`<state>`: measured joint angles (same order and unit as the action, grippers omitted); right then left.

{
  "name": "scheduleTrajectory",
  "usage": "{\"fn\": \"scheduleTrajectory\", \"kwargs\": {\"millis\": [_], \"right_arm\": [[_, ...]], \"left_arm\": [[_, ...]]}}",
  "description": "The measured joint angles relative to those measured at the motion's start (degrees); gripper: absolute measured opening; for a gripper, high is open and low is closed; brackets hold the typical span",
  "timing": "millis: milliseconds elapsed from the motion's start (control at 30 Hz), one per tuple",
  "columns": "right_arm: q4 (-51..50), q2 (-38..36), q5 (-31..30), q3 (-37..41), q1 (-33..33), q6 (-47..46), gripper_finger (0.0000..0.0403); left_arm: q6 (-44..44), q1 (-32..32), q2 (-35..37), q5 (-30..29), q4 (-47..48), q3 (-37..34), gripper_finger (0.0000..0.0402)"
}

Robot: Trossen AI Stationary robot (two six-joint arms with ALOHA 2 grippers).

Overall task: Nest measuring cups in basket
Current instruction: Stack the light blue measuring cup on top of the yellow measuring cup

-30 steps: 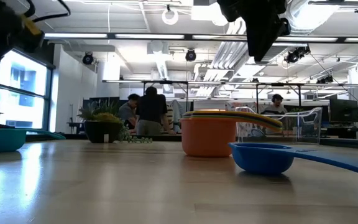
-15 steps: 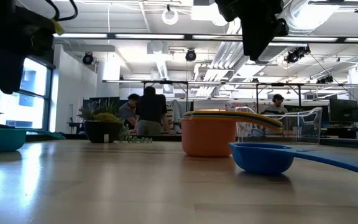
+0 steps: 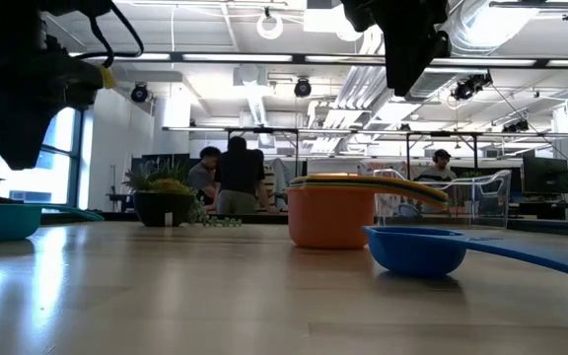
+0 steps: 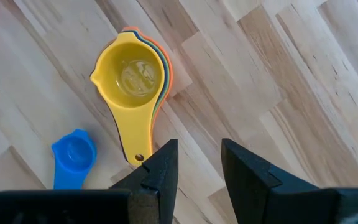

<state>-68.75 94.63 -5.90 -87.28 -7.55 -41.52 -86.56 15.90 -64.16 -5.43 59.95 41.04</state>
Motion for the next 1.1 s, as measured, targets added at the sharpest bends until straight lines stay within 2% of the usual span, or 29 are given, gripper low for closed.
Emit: {"fn": "scheduleTrajectory", "kwargs": {"millis": [133, 333, 467, 767, 1100], "right_arm": [[0.02, 0.0, -0.05, 0.04, -0.11, 1.08, 0.0114], [0.07, 0.0, -0.14, 0.04, -0.93, 2.13, 0.0114], [0.09, 0.0, -0.17, 0.04, -1.75, 3.08, 0.0114], [0.05, 0.02, -1.96, 0.04, -2.64, 3.22, 0.0114], [0.04, 0.02, -2.0, 0.04, -2.58, 4.0, 0.0114]], "left_arm": [[2.2, -1.85, -1.3, 0.19, 0.0, 0.0, 0.0069], [2.88, -5.36, -2.42, 0.37, 0.19, 0.0, 0.0111], [5.57, -7.02, -2.91, 3.68, 2.71, -0.03, 0.0129], [5.8, -8.04, -3.07, 7.59, 1.1, -4.46, 0.0123], [9.45, -8.02, -3.72, 7.78, -0.16, -4.74, 0.0121]]}}
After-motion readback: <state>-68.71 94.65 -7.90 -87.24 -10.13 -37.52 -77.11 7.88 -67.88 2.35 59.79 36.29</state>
